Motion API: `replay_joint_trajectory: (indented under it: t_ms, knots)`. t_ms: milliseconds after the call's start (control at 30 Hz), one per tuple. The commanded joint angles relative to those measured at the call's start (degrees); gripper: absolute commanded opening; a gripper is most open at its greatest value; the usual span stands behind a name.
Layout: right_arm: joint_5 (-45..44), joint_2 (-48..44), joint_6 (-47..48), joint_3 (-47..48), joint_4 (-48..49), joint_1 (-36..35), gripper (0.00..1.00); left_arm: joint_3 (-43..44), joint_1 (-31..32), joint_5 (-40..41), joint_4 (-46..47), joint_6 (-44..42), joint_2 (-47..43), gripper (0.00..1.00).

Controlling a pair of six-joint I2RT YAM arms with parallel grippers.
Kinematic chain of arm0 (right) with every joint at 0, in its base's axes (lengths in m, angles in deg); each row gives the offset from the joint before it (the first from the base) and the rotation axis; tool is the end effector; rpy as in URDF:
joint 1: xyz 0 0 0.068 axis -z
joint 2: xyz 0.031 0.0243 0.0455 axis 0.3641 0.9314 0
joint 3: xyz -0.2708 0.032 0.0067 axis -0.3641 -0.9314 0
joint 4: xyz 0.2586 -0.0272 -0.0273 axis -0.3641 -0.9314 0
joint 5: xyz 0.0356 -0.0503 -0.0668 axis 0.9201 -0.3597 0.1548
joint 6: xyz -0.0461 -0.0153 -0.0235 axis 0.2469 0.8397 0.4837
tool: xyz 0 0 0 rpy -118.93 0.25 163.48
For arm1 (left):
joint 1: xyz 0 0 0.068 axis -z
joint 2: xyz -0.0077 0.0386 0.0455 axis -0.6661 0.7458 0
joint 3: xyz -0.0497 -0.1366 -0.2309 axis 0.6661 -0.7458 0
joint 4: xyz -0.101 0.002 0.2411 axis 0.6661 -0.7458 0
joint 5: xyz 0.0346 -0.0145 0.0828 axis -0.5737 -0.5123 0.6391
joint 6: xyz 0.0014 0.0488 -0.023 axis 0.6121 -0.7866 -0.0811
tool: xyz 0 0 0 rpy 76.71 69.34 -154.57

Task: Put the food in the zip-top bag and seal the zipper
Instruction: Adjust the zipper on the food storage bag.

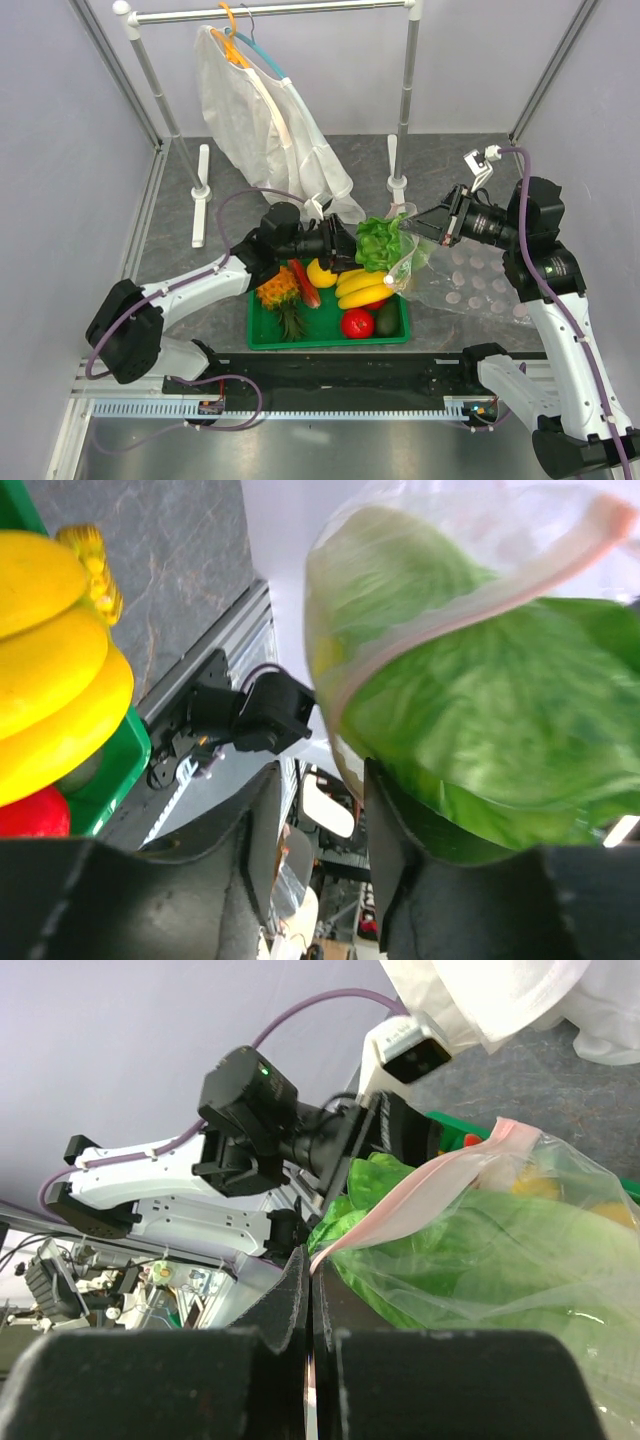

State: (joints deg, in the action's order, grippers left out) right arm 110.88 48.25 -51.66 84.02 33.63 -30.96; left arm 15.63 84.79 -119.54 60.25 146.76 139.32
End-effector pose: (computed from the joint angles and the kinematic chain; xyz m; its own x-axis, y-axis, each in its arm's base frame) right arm 0.1566 0.0543 0.4196 -0.7142 0.3116 -0.6268 -0.4999 0.3997 0.7683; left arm 0.2114 -0.2256 0.2764 -0.9812 -0.1658 -0.0985 0.0645 0.1996 -0.9777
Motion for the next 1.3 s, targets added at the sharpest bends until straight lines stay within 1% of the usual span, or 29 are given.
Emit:
replay_joint_trajectory:
  t_ms: [0, 133, 233, 333, 367, 400, 433, 467, 500, 533, 567, 600, 633, 667, 700, 733, 767, 800, 833, 867, 900, 933, 1000, 1067, 1100, 1167, 1267]
  knots:
    - [1.92, 0.03, -2.97, 0.16, 6.03, 0.11, 0.00, 1.72, 1.45, 2.37, -1.06, 1.47, 1.46, 0.43]
    - [2.45, -0.23, -3.15, 0.07, 6.22, 0.11, 0.00, 2.50, 1.53, 2.37, -0.62, 1.56, 2.51, 0.43]
    - [2.63, -0.58, -3.24, -0.46, 6.22, 0.11, 0.00, 3.38, 1.62, 2.46, 0.25, 1.73, 2.86, 0.38]
    - [2.63, -0.85, -2.81, -0.72, 5.60, 0.11, 0.00, 4.17, 1.45, 2.02, 0.52, 0.69, 2.60, 0.22]
    - [2.45, -0.85, -2.02, -0.46, 4.56, 0.11, 0.00, 4.35, 1.27, 0.71, 0.43, 0.16, 2.25, 0.12]
    - [1.58, -1.02, -1.32, -0.37, 3.76, 0.11, 0.00, 4.61, 0.75, -0.08, 0.08, -0.54, 2.16, 0.06]
    - [0.96, -1.11, -0.70, -0.11, 2.80, 0.11, 0.00, 5.66, 0.57, -0.96, -0.79, -2.99, 1.90, 0.02]
    - [0.17, -1.20, 0.70, 0.07, 0.87, 0.20, 0.00, 6.45, 0.22, -2.80, -4.89, -4.66, 1.29, 0.02]
    - [-0.79, -1.37, 1.67, 0.25, -0.45, 0.20, 0.00, 7.24, -0.39, -3.77, -6.84, -6.51, 1.02, 0.02]
    - [-4.37, -1.46, 2.81, 0.51, -1.77, 0.20, 0.00, 9.25, -0.66, -4.83, -9.47, -10.44, 0.76, 0.02]
    - [-6.75, -1.37, 5.00, 1.90, -6.39, 0.20, 0.00, 10.93, -0.92, -6.31, -16.29, -13.09, 0.49, 0.02]
    - [-10.08, -0.94, 9.46, 2.96, -9.05, 0.20, 0.00, 12.60, -1.27, -7.20, -20.79, -15.90, 0.67, 0.02]
    - [-15.60, -0.67, 12.11, 4.02, -11.25, 0.20, 0.00, 16.79, -1.28, -7.99, -24.67, -22.11, 1.19, 0.02]
    - [-19.05, -0.32, 14.49, 6.64, -15.45, 0.29, 0.00, 19.44, -1.28, -8.70, -29.14, -26.00, 1.89, 0.02]
    - [-22.04, 0.20, 18.51, 7.97, -17.06, 0.20, 0.00, 21.99, -1.28, -8.79, -38.06, -29.52, 3.55, 0.02]
    - [-25.03, 0.12, 20.12, 10.51, -18.29, 0.20, 0.00, 27.06, -1.28, -8.44, -41.54, -35.56, 4.52, 0.02]
    - [-30.37, 0.12, 21.53, 11.84, -20.13, 0.20, 0.00, 29.81, -1.45, -8.00, -45.41, -38.49, 5.40, 0.02]
    - [-32.16, -0.14, 24.85, 13.07, -20.93, 0.20, 0.00, 32.02, -1.37, -7.83, -49.36, -42.52, 6.28, 0.02]
    - [-34.09, -0.32, 26.19, 15.60, -21.64, 0.20, 0.00, 36.13, -1.28, -6.87, -51.40, -44.30, 7.42, 0.02]
    - [-36.55, -0.84, 27.42, 16.59, -23.21, 0.29, 0.00, 38.26, -1.19, -6.25, -53.08, -46.23, 8.31, 0.02]
    - [-37.35, -1.11, 29.61, 17.47, -24.01, 0.20, 0.00, 40.28, -0.93, -5.72, -55.79, -49.47, 8.92, 0.02]
    - [-37.71, -1.20, 30.67, 19.30, -26.02, 0.20, 0.00, 43.78, -0.58, -5.02, -56.86, -50.90, 10.15, 0.02]
    - [-37.63, -1.99, 32.78, 20.89, -28.05, 0.20, 0.00, 47.13, 1.35, -5.27, -58.62, -54.23, 11.38, 0.02]
    - [-37.54, -3.39, 33.67, 20.99, -29.99, 0.20, 0.00, 48.82, 3.46, -5.37, -58.72, -56.26, 11.74, 0.02]
    - [-37.19, -4.00, 33.85, 20.64, -30.26, 0.20, 0.00, 51.00, 4.08, -4.67, -58.63, -56.88, 12.00, 0.02]
    - [-35.00, -5.68, 35.07, 20.29, -31.14, 0.20, 0.00, 53.73, 5.74, -4.31, -58.72, -58.29, 13.58, 0.02]
    - [-35.60, -7.17, 34.82, 19.50, -31.75, 0.20, 0.00, 58.92, 7.77, -3.69, -58.37, -58.38, 17.01, 0.02]
